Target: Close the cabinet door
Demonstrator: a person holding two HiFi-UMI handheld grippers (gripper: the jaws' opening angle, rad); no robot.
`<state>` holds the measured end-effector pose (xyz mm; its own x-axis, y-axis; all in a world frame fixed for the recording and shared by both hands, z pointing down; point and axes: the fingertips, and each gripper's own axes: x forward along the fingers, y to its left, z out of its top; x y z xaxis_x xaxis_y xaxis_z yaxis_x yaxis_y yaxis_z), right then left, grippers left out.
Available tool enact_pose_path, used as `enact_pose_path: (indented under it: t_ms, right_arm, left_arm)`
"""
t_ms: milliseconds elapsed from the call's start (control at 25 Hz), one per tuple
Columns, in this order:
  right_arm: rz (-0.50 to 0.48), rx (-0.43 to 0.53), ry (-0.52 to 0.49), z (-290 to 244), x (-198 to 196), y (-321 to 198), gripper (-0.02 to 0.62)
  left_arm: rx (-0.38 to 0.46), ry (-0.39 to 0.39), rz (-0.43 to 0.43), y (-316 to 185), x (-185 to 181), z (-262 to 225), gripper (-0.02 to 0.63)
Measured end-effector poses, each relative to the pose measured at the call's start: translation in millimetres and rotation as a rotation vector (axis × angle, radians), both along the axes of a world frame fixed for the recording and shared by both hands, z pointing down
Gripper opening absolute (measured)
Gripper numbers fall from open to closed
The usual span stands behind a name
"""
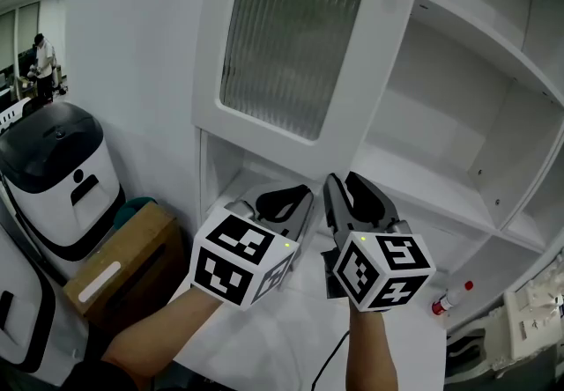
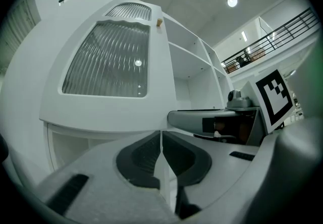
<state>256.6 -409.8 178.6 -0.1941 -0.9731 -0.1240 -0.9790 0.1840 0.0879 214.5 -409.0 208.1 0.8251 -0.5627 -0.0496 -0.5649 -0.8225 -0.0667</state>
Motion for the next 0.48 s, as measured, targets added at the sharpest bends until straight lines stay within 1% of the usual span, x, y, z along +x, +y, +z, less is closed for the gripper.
enact_pose_path:
  t_ms: [160,480]
  right_arm:
    - [0.041,0.018,0.030,-1,4,-4,0.123]
    - [0.066,0.024,0.045,-1,13,-16,0.140]
  left_arm:
    - [-0.002,0.001,-0.007,-5,0,1,0.012]
    - [-0.010,0.004,-0.004,-15,6,4,0.012]
